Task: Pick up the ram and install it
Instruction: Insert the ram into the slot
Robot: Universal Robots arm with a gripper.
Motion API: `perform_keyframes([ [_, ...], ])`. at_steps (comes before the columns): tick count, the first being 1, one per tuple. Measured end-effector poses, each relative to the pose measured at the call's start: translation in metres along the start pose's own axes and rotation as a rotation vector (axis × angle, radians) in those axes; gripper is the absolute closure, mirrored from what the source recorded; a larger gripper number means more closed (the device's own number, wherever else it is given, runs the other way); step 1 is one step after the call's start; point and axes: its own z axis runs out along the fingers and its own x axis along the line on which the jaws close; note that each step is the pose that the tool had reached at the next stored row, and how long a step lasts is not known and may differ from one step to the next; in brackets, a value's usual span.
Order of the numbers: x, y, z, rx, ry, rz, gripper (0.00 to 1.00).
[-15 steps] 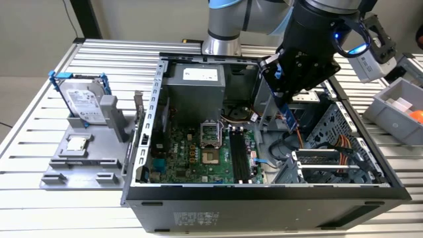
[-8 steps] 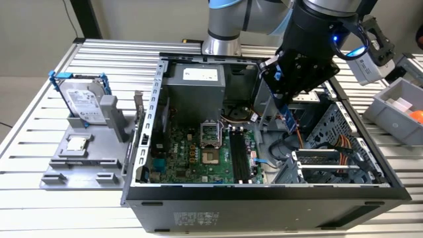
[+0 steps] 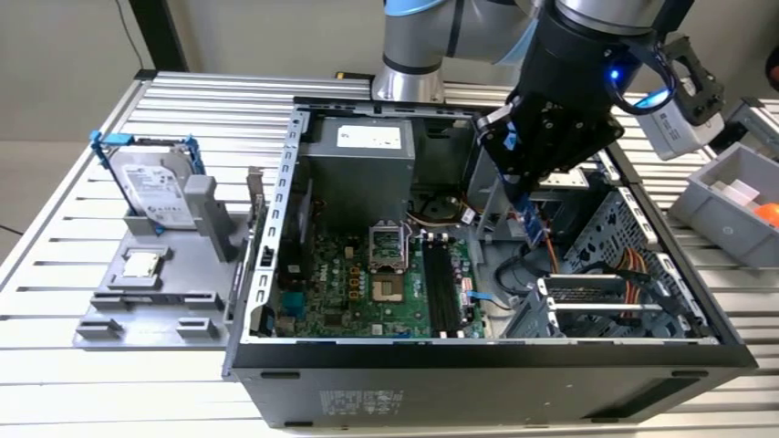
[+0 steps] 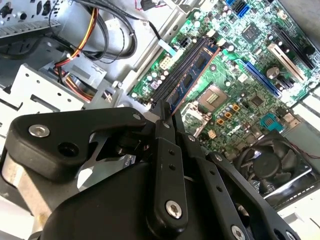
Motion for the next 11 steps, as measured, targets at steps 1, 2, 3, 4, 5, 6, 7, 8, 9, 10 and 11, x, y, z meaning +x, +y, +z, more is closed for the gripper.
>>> perform_keyframes([
  [1, 0.0, 0.0, 0.0002, 0.0003, 0.0001, 0.0, 1.0],
  [2, 0.0, 0.0, 0.0006, 0.0001, 0.0, 0.001, 1.0],
  [3, 0.0, 0.0, 0.0009, 0.0001, 0.0, 0.001, 1.0],
  [4, 0.0, 0.0, 0.0013, 0.0002, -0.0001, 0.002, 1.0],
  [5, 0.0, 0.0, 0.0016, 0.0003, 0.0, 0.002, 1.0],
  [6, 0.0, 0.0, 0.0019, 0.0005, 0.0, 0.002, 1.0],
  [7, 0.0, -0.0001, 0.0023, 0.0005, 0.0, 0.002, 1.0],
  [8, 0.0, -0.0001, 0.0026, 0.0007, 0.0, 0.003, 1.0],
  [9, 0.0, -0.0001, 0.003, 0.001, 0.0, 0.003, 1.0],
  [10, 0.0, -0.0001, 0.0034, 0.001, 0.0, 0.003, 1.0],
  [11, 0.0, -0.0001, 0.0037, 0.0011, 0.0, 0.003, 1.0],
])
